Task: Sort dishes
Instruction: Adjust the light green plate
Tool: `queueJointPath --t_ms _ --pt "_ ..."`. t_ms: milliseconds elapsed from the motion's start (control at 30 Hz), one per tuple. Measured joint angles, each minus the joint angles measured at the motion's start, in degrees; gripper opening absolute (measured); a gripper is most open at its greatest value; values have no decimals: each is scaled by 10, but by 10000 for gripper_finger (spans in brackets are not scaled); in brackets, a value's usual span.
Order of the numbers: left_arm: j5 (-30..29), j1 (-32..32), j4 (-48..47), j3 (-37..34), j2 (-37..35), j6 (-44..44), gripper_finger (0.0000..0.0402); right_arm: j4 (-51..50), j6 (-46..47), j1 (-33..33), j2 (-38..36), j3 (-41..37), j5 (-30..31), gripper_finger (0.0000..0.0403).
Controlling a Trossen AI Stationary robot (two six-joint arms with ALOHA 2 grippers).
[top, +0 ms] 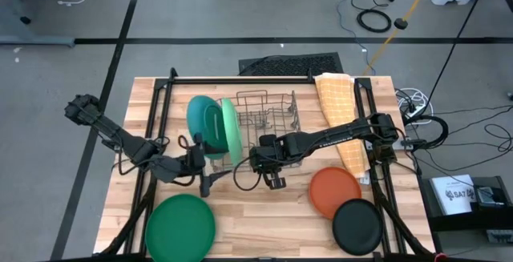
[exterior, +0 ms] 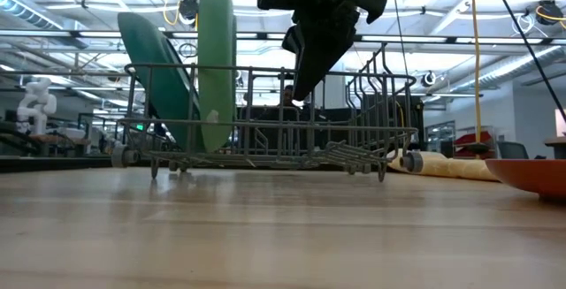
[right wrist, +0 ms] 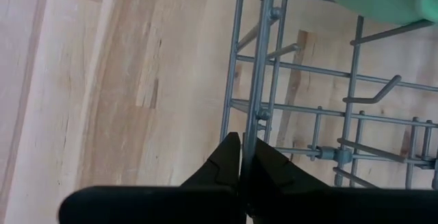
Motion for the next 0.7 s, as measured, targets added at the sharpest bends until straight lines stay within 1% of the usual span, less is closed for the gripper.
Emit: queueJointPath --t_ms 67,100,167,267,300,367,433,500,567,700 --pt "-39 -3 -4 0 0 -34 302 0 0 0 0 0 0 4" --pt "-47 -3 -12 0 0 -55 302 0 0 0 0 0 1 4" --pt "-51 -2 -21 0 4 -86 302 1 1 0 0 0 1 4" --pt "-53 -3 -20 0 5 -107 302 1 1 0 0 0 2 4" --pt "-63 -4 -22 0 4 -116 302 1 1 0 0 0 2 4" --pt "-88 -3 -45 1 4 -144 302 2 1 -1 0 0 2 4" --pt "-102 2 -88 1 5 -187 302 3 1 -1 0 -1 3 4" --pt "-103 14 -119 1 11 -228 302 7 0 -1 0 -1 3 4" --pt "-101 22 -130 1 18 -245 302 12 -3 -1 0 -1 4 4" --pt "-76 39 -99 1 41 -232 302 16 -6 -1 0 -1 5 4"
